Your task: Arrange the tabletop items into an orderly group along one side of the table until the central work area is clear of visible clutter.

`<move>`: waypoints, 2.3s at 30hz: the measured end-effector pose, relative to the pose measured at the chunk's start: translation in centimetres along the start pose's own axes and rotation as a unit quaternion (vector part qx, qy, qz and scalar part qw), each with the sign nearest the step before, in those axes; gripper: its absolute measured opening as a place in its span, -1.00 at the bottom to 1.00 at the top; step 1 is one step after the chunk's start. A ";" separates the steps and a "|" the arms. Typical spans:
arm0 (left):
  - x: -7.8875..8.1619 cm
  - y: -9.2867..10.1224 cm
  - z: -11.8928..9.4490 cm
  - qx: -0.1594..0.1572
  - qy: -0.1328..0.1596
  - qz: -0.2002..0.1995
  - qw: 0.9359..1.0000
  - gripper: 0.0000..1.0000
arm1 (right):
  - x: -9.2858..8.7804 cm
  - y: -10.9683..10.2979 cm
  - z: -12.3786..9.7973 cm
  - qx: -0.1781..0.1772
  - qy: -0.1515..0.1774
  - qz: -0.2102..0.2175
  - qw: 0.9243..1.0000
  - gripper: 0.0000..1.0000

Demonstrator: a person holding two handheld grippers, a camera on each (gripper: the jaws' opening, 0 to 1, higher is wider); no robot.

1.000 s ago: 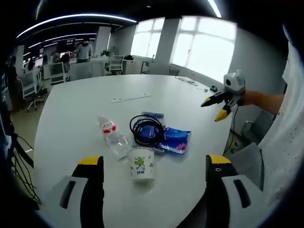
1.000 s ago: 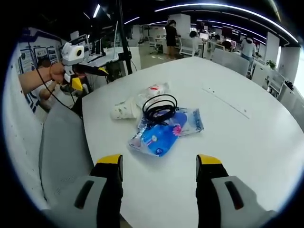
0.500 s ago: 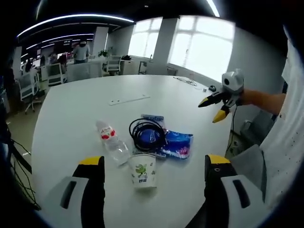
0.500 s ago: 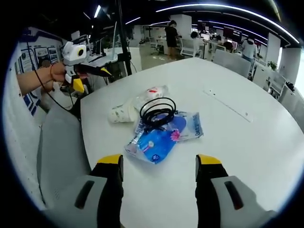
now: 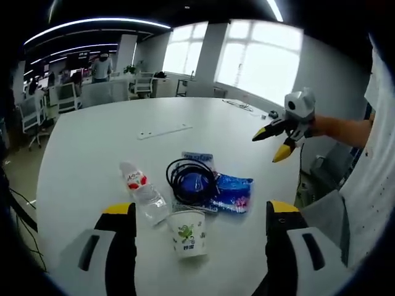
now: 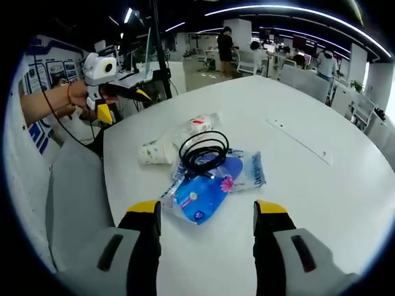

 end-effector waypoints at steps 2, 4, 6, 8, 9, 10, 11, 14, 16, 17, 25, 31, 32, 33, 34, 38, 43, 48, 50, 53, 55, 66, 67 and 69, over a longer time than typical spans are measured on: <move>0.2 -0.2 0.3 -0.002 0.001 0.000 1.000 0.78 | 0.2 0.2 0.2 0.001 0.001 -0.001 1.000 0.19; 0.2 -0.2 0.4 -0.004 0.001 0.001 1.000 0.78 | 0.5 0.3 0.4 0.002 0.002 -0.002 1.000 0.18; 0.3 -0.2 0.7 -0.005 0.003 0.000 1.000 0.78 | 0.8 0.4 0.6 0.003 0.005 -0.001 1.000 0.18; 0.4 -0.4 1.0 -0.007 0.002 0.000 1.000 0.78 | 1.0 0.5 0.9 0.003 0.004 -0.004 1.000 0.17; 0.5 -0.5 1.1 -0.007 0.002 0.000 1.000 0.77 | 1.2 0.5 1.0 0.004 0.006 -0.004 1.000 0.17; 0.5 -0.4 1.2 -0.008 0.002 0.000 1.000 0.77 | 1.3 0.6 1.2 0.005 0.006 -0.004 1.000 0.17; 0.5 -0.4 1.4 -0.008 0.001 0.001 1.000 0.77 | 1.4 0.6 1.3 0.005 0.006 -0.005 1.000 0.17; 0.6 -0.6 1.8 -0.008 0.000 0.001 1.000 0.76 | 1.5 0.7 1.7 0.008 0.005 -0.009 1.000 0.17; 0.7 -0.7 2.0 -0.007 0.002 0.001 1.000 0.73 | 1.7 0.8 1.9 0.009 0.005 -0.009 1.000 0.16; 0.8 -0.8 2.1 -0.007 0.004 0.000 1.000 0.72 | 1.7 0.8 2.0 0.010 0.005 -0.010 1.000 0.16; 1.0 -1.1 3.1 -0.012 0.001 0.001 1.000 0.70 | 2.1 0.9 3.1 0.017 0.003 -0.010 1.000 0.14; 1.5 -1.5 3.9 -0.013 0.005 -0.003 1.000 0.64 | 2.7 1.1 4.0 0.023 0.003 -0.009 1.000 0.11; 1.6 -1.6 4.0 -0.013 0.005 -0.004 1.000 0.64 | 2.8 1.1 4.1 0.023 0.003 -0.008 1.000 0.11; 1.7 -1.7 4.2 -0.014 0.006 -0.004 1.000 0.64 | 2.9 1.2 4.2 0.024 0.004 -0.008 1.000 0.10; 1.8 -1.7 4.3 -0.014 0.006 -0.005 1.000 0.63 | 2.9 1.2 4.3 0.024 0.004 -0.007 1.000 0.10; 2.1 -2.0 4.8 -0.016 0.008 -0.007 1.000 0.62 | 3.3 1.4 5.0 0.027 0.004 -0.007 1.000 0.09; 2.2 -2.3 5.5 -0.020 0.005 -0.006 1.000 0.59 | 3.4 1.7 5.8 0.031 0.001 -0.007 1.000 0.08; 2.4 -2.6 6.2 -0.021 0.003 -0.005 1.000 0.57 | 3.8 2.0 6.4 0.033 0.002 -0.005 0.999 0.06; 2.5 -2.7 6.4 -0.022 0.003 -0.006 1.000 0.55 | 4.0 2.2 6.7 0.034 0.002 -0.005 0.999 0.06; 2.5 -2.9 6.9 -0.022 0.002 -0.007 1.000 0.52 | 4.2 2.4 7.1 0.035 0.002 -0.004 0.999 0.05; 2.5 -3.0 7.1 -0.022 0.000 -0.008 1.000 0.50 | 4.3 2.5 7.4 0.036 0.002 -0.002 0.999 0.03; 2.5 -3.4 8.4 -0.023 -0.008 -0.005 1.000 0.40 | 4.4 3.0 8.8 0.040 -0.003 0.003 0.999 -0.02; 2.5 -3.4 8.6 -0.024 -0.009 -0.004 1.000 0.39 | 4.4 3.0 8.9 0.040 -0.003 0.004 0.999 -0.02; 2.5 -3.5 8.9 -0.023 -0.011 -0.003 1.000 0.36 | 4.5 3.0 9.2 0.041 -0.004 0.006 0.999 -0.04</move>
Point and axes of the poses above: the point that each gripper's makers call its tool centre point, and the gripper's own axes: z roughly forward along the fingers, y roughly to its right, x roughly out of its top, the point moved 2 cm from there along -z, roughly backward along the fingers, and after that the axes turned 10 degrees about -y, right-handed, at the moved point
